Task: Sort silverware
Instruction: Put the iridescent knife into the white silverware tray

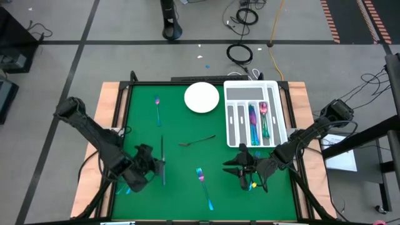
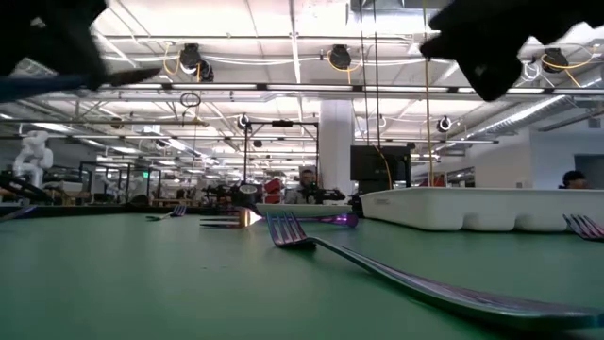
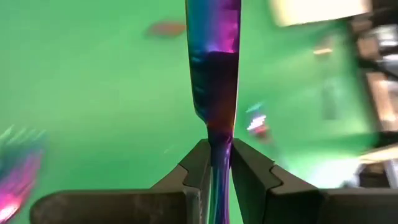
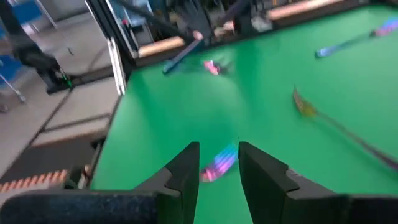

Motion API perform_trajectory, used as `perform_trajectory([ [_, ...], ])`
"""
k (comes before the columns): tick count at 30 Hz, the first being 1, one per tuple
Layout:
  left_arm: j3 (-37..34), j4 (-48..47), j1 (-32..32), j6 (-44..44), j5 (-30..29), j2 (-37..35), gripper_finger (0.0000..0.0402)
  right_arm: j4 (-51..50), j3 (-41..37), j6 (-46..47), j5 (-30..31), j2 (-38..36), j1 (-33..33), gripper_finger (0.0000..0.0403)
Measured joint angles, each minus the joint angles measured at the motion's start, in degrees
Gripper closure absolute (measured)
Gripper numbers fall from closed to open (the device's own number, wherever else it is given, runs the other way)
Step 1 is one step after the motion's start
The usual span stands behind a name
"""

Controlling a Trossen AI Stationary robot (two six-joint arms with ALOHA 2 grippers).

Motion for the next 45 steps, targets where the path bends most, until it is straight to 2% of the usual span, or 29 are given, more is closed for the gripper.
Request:
perform_trajectory([
  [3,0.0,7.6,2.8,12.6,-3.6,-2.1,0.0344,5.1,0.0,-3.6,-2.4,0.0,-2.1,0.0303],
  [9,0.0,24.6,9.6,43.5,-3.3,-3.7,0.0344,13.8,0.0,-6.2,-20.3,0.0,-10.1,0.0303],
  [13,0.0,35.5,14.2,62.5,2.4,-3.7,0.0344,14.8,1.1,-7.9,-31.6,0.0,-15.8,0.0301],
  [15,0.0,40.7,16.3,70.2,5.4,-3.7,0.0344,15.0,2.5,-9.6,-34.5,0.0,-17.4,0.0294],
  [21,0.1,57.5,21.5,89.3,18.6,-3.7,0.0344,15.0,7.5,-14.7,-35.5,0.0,-19.8,0.0237],
  [24,0.1,62.3,23.2,94.8,21.8,-3.7,0.0344,14.0,9.9,-15.2,-33.7,0.0,-20.4,0.0201],
  [29,0.1,64.0,25.4,97.7,19.0,-3.2,0.0344,11.0,12.7,-18.8,-25.3,0.4,-20.6,0.0164],
  [45,0.1,65.7,30.4,97.9,18.3,-1.1,0.0344,11.7,15.9,-20.0,-20.5,6.1,-24.6,0.0162],
])
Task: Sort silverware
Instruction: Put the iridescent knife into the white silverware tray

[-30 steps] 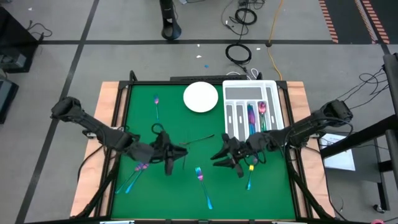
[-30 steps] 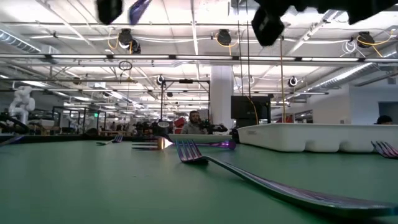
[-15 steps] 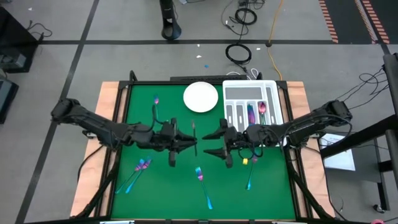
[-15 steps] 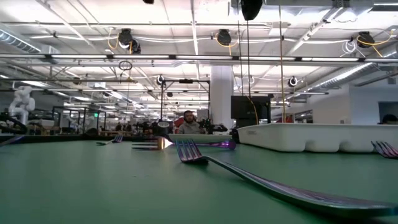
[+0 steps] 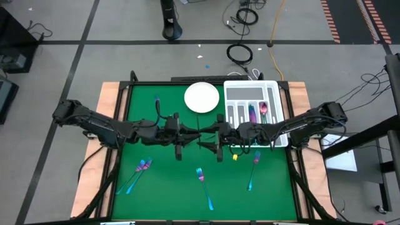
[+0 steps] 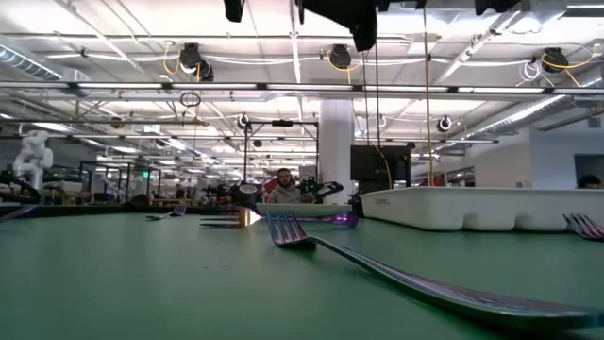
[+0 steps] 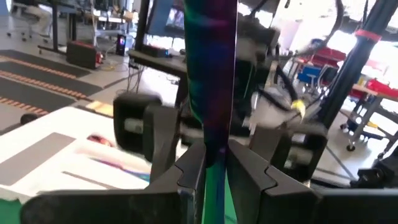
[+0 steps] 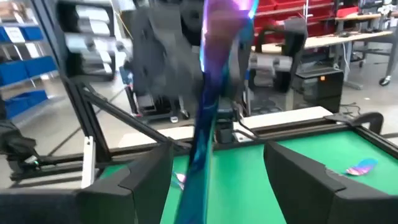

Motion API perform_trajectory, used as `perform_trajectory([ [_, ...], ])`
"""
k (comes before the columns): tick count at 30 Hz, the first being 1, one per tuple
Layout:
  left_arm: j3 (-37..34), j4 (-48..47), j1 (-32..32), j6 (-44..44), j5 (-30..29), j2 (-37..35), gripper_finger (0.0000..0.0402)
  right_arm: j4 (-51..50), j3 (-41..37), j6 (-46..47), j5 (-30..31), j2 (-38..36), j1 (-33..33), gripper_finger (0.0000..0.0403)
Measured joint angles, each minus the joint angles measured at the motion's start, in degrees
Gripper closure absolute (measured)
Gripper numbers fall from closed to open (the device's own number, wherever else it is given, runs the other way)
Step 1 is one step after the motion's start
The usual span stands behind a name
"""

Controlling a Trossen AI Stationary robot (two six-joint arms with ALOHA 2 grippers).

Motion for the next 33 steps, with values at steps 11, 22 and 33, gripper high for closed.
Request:
perform_trajectory([
  [11,0.0,-0.1,1.9,-0.1,0.0,0.0,0.0344,3.4,0.0,-1.4,-0.3,0.3,-1.7,0.0196],
  [22,0.0,-0.3,2.4,-0.1,-0.2,0.0,0.0343,4.2,0.0,-0.7,-0.7,0.3,-2.9,0.0388],
  [33,0.0,-1.7,2.3,2.9,-2.4,-0.1,0.0336,3.7,0.0,1.1,-0.2,0.3,-3.2,0.0398],
])
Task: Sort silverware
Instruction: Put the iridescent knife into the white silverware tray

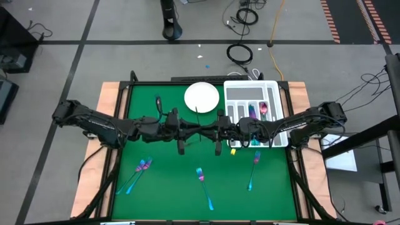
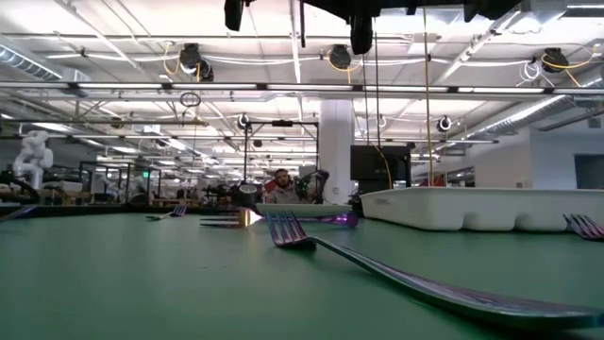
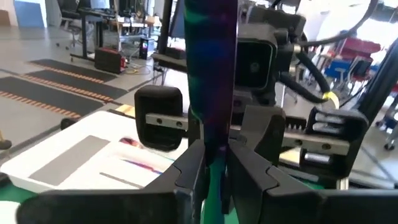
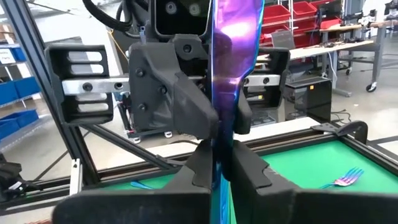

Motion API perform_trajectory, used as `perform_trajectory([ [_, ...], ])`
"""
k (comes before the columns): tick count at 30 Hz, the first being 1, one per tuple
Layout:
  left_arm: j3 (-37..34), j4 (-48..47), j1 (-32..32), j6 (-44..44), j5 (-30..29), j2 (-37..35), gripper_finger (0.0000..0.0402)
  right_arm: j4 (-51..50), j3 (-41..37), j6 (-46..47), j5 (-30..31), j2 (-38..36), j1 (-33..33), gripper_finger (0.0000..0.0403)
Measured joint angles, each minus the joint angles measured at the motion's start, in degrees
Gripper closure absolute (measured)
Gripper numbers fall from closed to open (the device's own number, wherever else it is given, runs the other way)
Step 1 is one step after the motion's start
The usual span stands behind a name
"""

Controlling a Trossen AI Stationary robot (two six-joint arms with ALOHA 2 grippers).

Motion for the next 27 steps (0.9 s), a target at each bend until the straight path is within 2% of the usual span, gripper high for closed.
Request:
perform_trajectory([
  [3,0.0,-2.0,0.0,0.3,0.3,-0.5,0.0312,-0.5,0.0,-0.2,-0.1,-0.5,-0.2,0.0399],
  [8,0.0,-4.9,0.0,0.5,0.4,-2.7,0.0248,-0.8,0.0,-0.4,0.0,-0.8,-1.2,0.0400],
  [13,0.0,-12.0,0.0,4.4,-1.4,-8.2,0.0201,-2.1,0.0,0.1,0.0,-0.8,-2.6,0.0400],
  [17,0.0,-20.3,-0.1,4.3,-8.4,-12.8,0.0188,-3.9,-0.1,0.2,0.0,-2.2,-3.7,0.0400],
  [20,-0.3,-27.9,-0.1,0.2,-12.6,-15.5,0.0187,-7.1,-0.1,0.2,0.0,-4.9,-4.4,0.0400],
  [23,-2.3,-34.2,-0.3,-6.4,-14.2,-16.3,0.0187,-13.0,-0.1,0.5,1.8,-8.7,-4.9,0.0400],
  [27,-7.1,-37.6,-1.8,-14.4,-14.0,-15.1,0.0187,-23.6,-0.1,2.3,8.2,-14.4,-5.9,0.0400],
])
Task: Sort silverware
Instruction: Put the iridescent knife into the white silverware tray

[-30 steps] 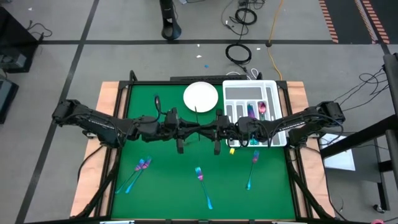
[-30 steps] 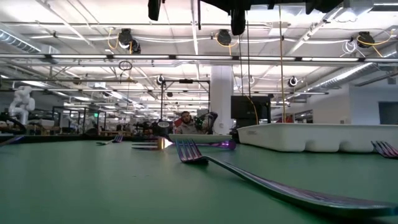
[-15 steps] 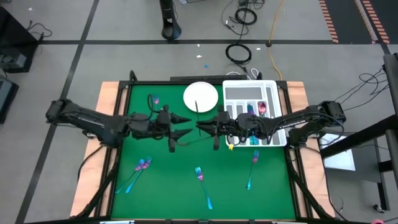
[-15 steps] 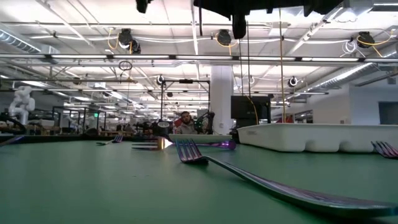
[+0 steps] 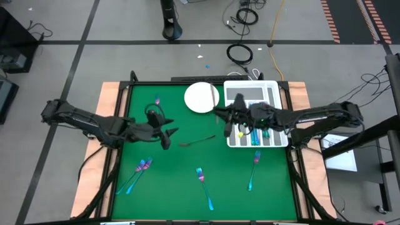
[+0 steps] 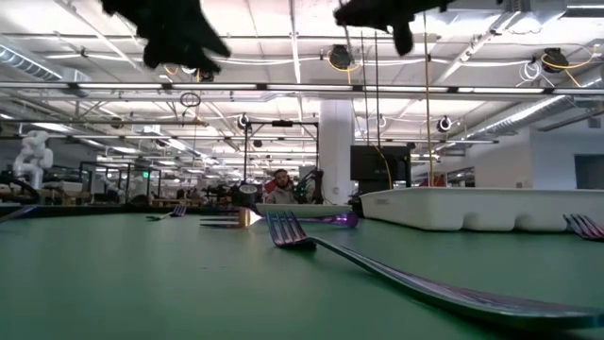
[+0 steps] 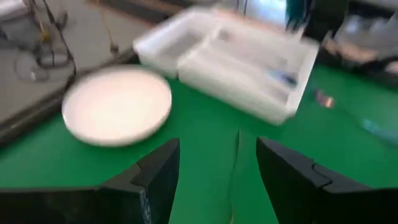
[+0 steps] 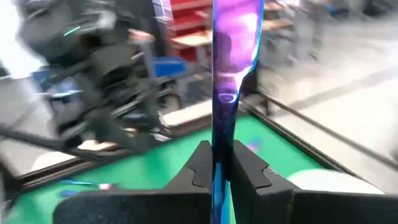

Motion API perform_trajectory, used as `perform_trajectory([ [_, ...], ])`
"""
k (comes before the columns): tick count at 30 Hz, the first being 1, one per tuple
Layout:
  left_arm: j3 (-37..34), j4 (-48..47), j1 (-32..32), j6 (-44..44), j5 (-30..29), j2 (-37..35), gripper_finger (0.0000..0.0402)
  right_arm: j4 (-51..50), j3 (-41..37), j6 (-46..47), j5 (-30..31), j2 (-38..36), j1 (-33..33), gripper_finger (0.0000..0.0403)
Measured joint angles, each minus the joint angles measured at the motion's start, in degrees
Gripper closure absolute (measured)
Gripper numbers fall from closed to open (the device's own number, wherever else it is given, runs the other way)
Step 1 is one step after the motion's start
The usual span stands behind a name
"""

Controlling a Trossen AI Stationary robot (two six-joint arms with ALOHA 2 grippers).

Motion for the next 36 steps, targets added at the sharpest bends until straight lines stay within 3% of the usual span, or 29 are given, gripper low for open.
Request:
perform_trajectory([
  [4,-5.3,3.0,-1.7,-5.6,0.3,2.6,0.0187,-12.2,0.0,9.3,2.1,-4.7,-3.0,0.0400],
  [8,-9.6,13.9,-3.8,-8.1,-0.6,6.3,0.0187,-24.9,0.0,17.8,2.2,-6.5,-6.5,0.0400],
  [12,-11.0,24.6,-5.5,-5.0,-0.6,10.7,0.0187,-37.8,0.0,25.2,2.0,-6.4,-10.1,0.0400],
  [18,-11.0,32.1,-6.7,2.3,-0.5,14.5,0.0187,-57.0,0.0,36.9,1.3,-4.7,-15.1,0.0401],
  [27,-10.9,36.9,-6.6,10.1,1.3,14.1,0.0187,-69.4,0.0,51.8,-5.1,0.0,-16.1,0.0395],
  [36,-10.9,38.3,-6.6,11.9,5.5,14.1,0.0187,-72.7,0.0,58.2,-11.6,7.8,-16.1,0.0395],
])
